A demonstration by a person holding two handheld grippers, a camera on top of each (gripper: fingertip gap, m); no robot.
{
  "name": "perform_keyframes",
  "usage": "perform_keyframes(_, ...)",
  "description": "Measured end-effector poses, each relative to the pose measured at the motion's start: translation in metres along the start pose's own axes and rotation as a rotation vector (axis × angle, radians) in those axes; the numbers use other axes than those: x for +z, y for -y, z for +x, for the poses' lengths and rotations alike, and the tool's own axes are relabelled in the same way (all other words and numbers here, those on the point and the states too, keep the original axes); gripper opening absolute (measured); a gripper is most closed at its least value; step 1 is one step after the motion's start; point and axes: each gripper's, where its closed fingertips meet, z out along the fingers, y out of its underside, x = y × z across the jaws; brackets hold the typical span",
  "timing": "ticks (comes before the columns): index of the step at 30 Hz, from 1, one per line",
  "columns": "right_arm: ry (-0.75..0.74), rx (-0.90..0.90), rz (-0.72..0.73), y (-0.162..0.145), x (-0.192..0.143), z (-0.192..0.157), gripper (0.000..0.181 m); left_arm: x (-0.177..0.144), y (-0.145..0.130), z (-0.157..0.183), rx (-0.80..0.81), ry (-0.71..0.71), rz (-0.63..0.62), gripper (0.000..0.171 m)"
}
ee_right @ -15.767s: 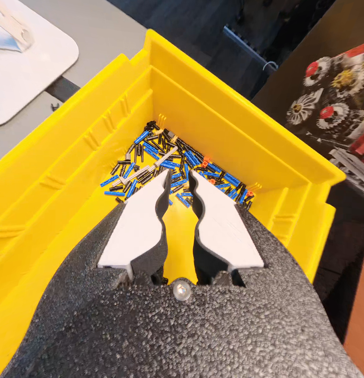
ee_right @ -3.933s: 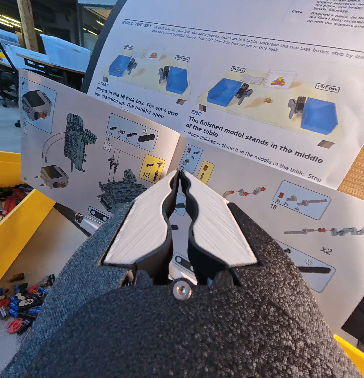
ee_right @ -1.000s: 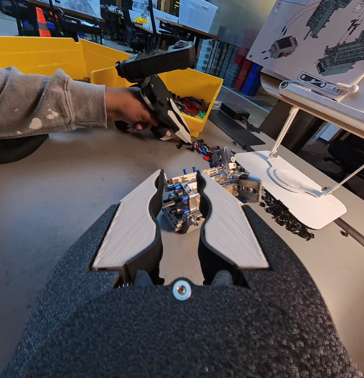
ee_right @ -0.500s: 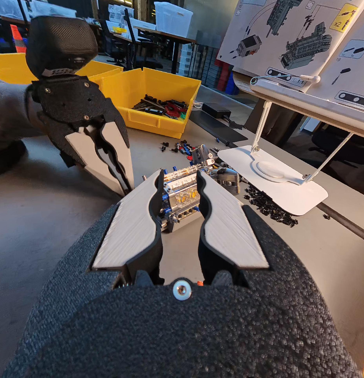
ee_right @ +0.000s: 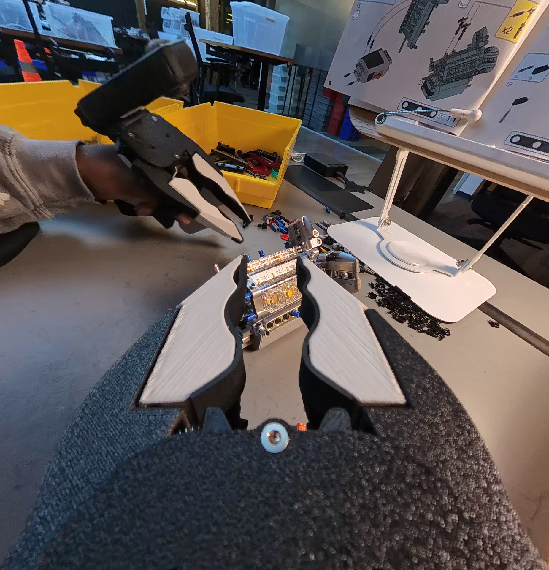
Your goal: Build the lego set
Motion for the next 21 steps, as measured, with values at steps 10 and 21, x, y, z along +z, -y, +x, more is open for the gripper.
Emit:
perform_keyframes(10, 0.007, -0.013, -0.007, -0.001, 0.001, -0.003, 0.031, 0.044, 0.02, -0.034, -0.053, 0.059, -0.075, 0.031)
perform_keyframes(21, 0.013, -0.002, -0.005, -0.001, 0.0, -0.002, 0.03, 0.076, 0.026, -0.038, 0.032, 0.044, -0.157, 0.014)
